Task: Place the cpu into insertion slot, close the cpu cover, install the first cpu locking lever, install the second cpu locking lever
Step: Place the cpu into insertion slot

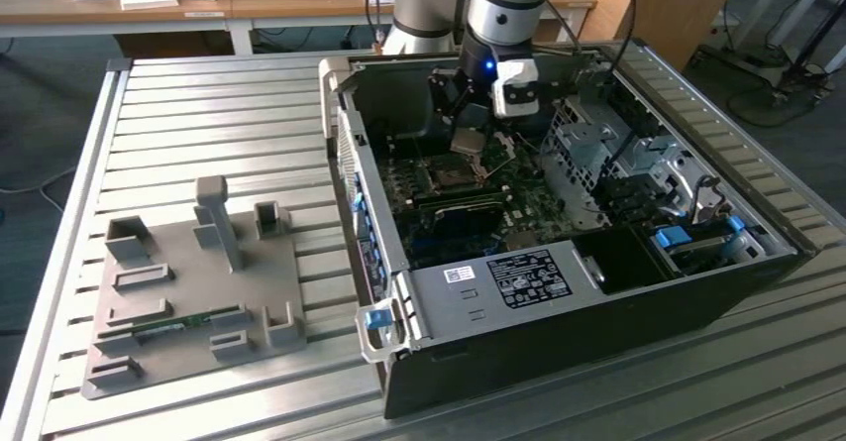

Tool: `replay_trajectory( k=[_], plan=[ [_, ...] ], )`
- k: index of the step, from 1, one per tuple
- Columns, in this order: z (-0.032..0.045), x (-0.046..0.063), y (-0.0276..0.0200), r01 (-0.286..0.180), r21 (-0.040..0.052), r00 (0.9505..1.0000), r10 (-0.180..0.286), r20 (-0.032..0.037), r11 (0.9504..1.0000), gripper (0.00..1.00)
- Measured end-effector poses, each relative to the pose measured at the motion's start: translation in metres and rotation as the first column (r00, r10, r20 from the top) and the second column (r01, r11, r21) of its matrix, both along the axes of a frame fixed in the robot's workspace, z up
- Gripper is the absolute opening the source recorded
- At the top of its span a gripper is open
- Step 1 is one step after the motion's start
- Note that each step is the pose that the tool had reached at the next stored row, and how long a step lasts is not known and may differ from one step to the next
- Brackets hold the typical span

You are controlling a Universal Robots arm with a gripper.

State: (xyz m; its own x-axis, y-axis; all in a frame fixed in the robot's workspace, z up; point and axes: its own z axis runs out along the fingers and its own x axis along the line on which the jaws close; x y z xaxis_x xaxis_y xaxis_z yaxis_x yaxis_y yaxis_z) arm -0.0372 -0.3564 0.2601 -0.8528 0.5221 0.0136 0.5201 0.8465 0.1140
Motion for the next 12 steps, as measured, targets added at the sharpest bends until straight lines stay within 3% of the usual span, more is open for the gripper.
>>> replay_trajectory(
  k=[6, 12],
  plan=[
    [-0.0002, 0.0000, 0.0000, 0.109, 0.0001, 0.9941, -0.109, 0.0001, 0.9941, 0.54],
    [-0.0003, 0.0000, 0.0000, 0.213, 0.0001, 0.9770, -0.213, 0.0000, 0.9770, 0.54]
  ],
)
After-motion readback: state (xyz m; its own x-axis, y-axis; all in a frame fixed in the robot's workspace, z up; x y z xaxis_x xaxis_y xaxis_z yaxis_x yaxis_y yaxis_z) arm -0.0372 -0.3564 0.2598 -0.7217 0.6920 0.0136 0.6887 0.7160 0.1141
